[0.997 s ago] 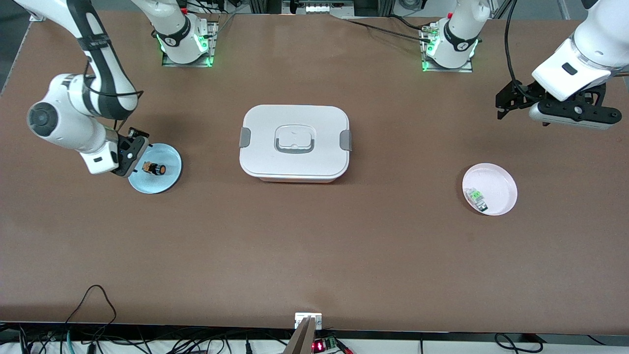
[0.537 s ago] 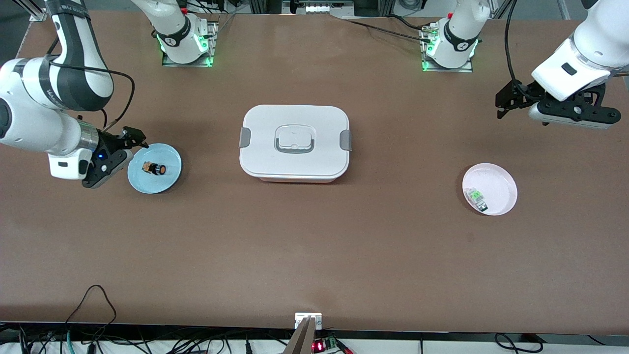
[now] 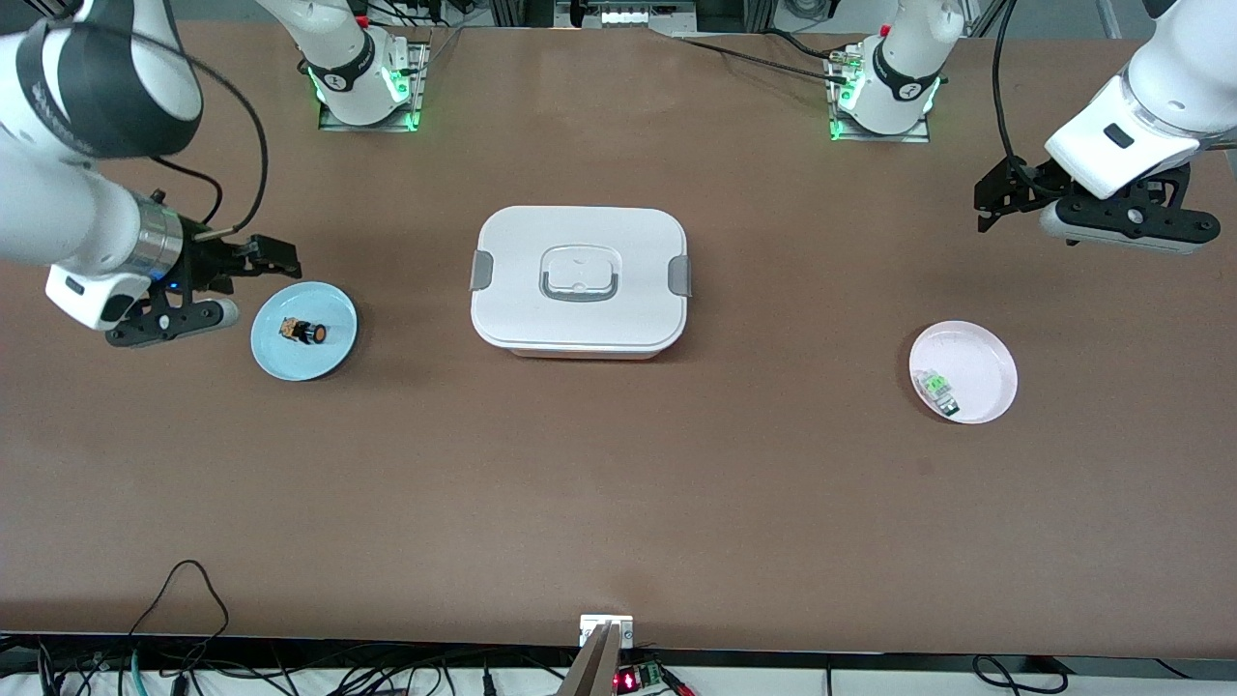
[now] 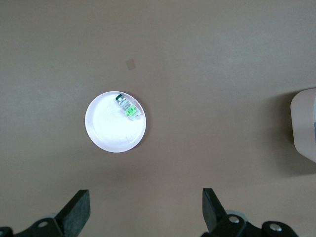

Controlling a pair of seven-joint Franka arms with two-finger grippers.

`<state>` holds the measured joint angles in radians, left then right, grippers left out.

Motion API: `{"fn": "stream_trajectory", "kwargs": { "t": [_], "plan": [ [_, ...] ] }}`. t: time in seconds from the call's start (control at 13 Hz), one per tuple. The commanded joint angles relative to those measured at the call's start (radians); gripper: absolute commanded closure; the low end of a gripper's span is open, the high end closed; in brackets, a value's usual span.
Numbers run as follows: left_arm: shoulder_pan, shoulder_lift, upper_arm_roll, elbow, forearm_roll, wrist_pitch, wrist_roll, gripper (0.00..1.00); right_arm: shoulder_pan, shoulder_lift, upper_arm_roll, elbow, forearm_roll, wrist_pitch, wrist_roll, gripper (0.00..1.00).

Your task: Transfer orange switch to right arm and place

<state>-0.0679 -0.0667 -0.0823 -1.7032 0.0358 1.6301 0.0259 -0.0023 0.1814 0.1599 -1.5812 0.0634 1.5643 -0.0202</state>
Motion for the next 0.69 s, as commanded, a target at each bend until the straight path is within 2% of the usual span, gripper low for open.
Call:
{"fn": "stream_trajectory", "kwargs": {
  "t": [0.0, 0.08, 0.23, 0.38, 0.54, 0.61],
  "plan": [
    [0.002, 0.004, -0.002, 0.020, 0.012, -0.021, -0.007, 0.00, 0.027, 0.006, -0.010, 0.052, -0.132, -0.038, 0.048, 0.00],
    [0.002, 0.004, -0.002, 0.020, 0.012, -0.021, -0.007, 0.00, 0.025, 0.006, -0.013, 0.052, -0.210, -0.035, 0.046, 0.00],
    [0.004, 0.004, -0.002, 0.020, 0.012, -0.023, -0.006, 0.00, 0.025, -0.008, -0.075, 0.058, -0.254, -0.030, 0.046, 0.00],
    [0.004, 0.004, 0.001, 0.020, 0.012, -0.033, -0.006, 0.00, 0.024, -0.007, -0.134, 0.110, -0.225, -0.029, 0.049, 0.00],
    [0.004, 0.004, 0.006, 0.020, 0.012, -0.035, -0.006, 0.00, 0.021, -0.007, -0.163, 0.162, -0.114, -0.038, 0.059, 0.00],
    [0.004, 0.004, 0.006, 0.020, 0.012, -0.035, -0.006, 0.00, 0.022, -0.010, -0.180, 0.176, -0.108, -0.036, 0.057, 0.00]
  ]
}}
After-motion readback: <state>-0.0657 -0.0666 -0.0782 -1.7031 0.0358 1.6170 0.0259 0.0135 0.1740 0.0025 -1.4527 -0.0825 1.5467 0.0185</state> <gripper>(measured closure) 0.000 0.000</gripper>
